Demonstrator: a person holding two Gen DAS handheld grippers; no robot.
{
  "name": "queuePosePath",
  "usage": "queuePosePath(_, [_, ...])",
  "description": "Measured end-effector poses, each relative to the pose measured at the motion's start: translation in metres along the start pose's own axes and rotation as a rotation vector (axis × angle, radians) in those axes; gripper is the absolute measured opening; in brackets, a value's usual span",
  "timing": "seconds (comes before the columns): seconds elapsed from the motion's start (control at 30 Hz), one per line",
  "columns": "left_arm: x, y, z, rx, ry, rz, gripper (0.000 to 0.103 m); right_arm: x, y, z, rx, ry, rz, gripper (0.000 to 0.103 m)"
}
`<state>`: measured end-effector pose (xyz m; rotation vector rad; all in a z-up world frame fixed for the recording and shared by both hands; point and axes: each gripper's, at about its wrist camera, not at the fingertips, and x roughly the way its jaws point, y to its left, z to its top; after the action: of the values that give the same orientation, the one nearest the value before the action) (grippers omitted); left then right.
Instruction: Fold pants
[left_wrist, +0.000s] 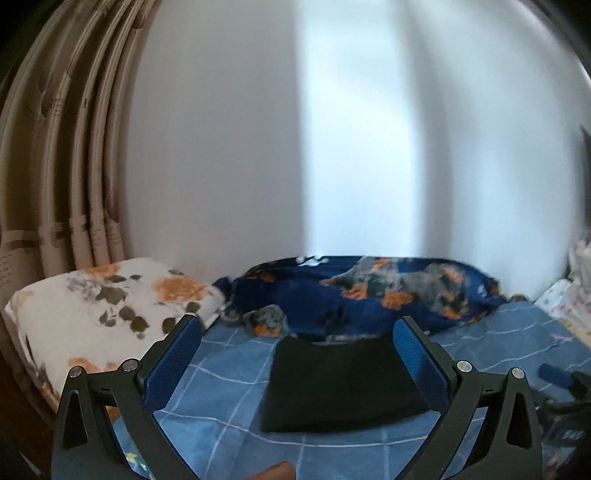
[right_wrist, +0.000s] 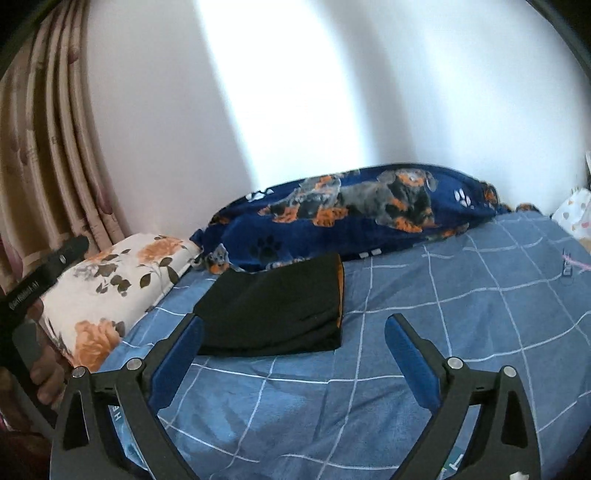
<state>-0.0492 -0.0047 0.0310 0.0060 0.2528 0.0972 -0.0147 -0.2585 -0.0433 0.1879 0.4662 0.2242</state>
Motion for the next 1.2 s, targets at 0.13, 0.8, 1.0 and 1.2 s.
queuePosePath(0.13, [-0.012,-0.003,0.006,0.001,0.019,-0.009,0.103,-0.008,0.007,0.0,-0.01,-0.004,0.022,0.099])
queuePosePath(0.8, [-0.015,-0.019,-0.004,0.06,0.055,-0.024,0.103,-0.017,0.013,-0.004,-0.007,0.015,0.046,0.101])
queuePosePath(1.0, [-0.005,-0.018,-0.01,0.05,0.1,-0.028,0.103,-0.013,0.012,-0.007,-0.003,0.031,0.048,0.101])
queuePosePath(1.2, [0.009,-0.018,-0.022,0.035,0.136,-0.007,0.103,-0.007,0.012,-0.011,-0.01,0.049,0.05,0.101])
